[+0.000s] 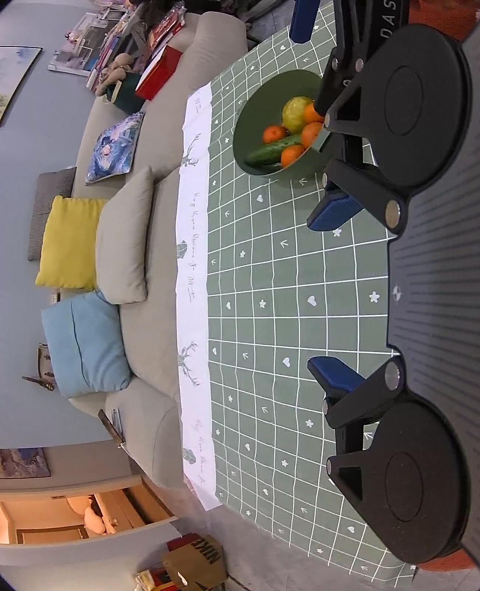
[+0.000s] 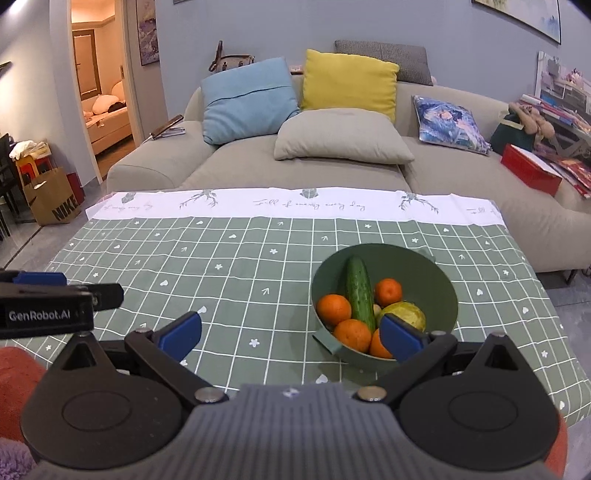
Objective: Organize fruits
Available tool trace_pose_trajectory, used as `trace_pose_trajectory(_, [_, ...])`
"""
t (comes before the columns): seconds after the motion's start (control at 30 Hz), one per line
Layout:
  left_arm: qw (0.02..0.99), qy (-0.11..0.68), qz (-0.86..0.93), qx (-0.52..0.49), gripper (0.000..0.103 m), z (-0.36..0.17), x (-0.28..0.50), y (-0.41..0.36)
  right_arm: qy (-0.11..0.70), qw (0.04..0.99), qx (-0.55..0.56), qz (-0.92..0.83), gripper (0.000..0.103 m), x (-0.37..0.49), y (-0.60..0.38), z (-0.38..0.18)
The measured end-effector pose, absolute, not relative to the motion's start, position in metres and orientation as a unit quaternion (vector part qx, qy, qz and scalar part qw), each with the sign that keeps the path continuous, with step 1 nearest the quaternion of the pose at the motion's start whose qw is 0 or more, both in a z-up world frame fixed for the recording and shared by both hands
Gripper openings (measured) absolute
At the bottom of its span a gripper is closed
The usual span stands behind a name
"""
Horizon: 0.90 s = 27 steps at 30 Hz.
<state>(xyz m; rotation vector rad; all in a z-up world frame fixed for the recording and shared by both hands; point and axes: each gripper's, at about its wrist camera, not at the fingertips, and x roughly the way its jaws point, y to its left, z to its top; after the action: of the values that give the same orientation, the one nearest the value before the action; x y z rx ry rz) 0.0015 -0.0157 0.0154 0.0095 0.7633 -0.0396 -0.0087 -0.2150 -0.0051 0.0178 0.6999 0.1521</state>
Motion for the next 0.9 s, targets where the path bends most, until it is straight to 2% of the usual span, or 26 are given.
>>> trace_pose_trajectory(0.9, [0.923,0.384,-0.017,0.004,0.090,0.0146,-0.0012,-0.0147,0.362,0.929,-0.004,0.078,0.098,-0.0069,-0.2085,-0.0096])
